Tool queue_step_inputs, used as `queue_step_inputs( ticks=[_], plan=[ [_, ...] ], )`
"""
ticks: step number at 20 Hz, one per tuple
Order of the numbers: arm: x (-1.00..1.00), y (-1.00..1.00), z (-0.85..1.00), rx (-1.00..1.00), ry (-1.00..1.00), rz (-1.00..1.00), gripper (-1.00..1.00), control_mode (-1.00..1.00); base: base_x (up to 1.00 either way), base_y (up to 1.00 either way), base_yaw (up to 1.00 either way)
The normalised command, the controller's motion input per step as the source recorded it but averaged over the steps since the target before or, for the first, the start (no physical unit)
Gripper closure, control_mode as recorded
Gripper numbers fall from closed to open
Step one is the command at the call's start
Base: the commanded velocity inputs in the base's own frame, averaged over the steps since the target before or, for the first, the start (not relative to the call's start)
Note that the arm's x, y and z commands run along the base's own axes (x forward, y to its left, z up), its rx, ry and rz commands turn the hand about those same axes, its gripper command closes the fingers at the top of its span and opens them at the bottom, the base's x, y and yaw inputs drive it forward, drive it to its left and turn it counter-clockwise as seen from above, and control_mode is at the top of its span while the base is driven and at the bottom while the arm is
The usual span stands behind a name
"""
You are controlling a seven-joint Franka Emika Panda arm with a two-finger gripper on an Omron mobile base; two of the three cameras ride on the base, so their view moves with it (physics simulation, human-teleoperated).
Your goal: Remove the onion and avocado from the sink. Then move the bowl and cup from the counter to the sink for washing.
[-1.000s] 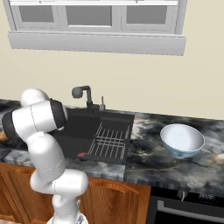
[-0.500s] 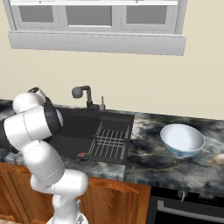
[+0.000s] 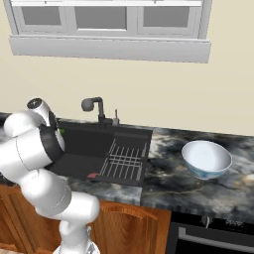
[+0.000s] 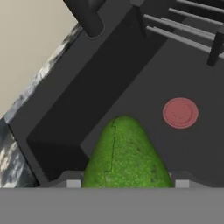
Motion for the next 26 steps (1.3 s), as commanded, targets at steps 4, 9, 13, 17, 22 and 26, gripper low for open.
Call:
queue_step_inputs(
  ticks=[4, 9, 13, 17, 22, 26],
  plan=[
    [-0.07, 0.29, 0.27, 0.06, -0.12, 0.00, 1.00, -1.00, 0.00, 0.00, 0.00],
    [-0.07, 0.28, 0.28, 0.10, -0.04, 0.00, 1.00, -1.00, 0.00, 0.00, 0.00],
    [-0.06, 0.24, 0.29, 0.13, 0.00, 0.00, 1.00, -1.00, 0.00, 0.00, 0.00],
    [-0.08, 0.20, 0.27, 0.14, 0.00, 0.00, 1.00, -1.00, 0.00, 0.00, 0.00],
    [-0.09, 0.28, 0.16, 0.05, 0.00, -0.03, 1.00, -1.00, 0.00, 0.00, 0.00],
    [-0.10, 0.29, 0.13, 0.02, 0.00, -0.05, 1.00, -1.00, 0.00, 0.00, 0.00]
  ],
)
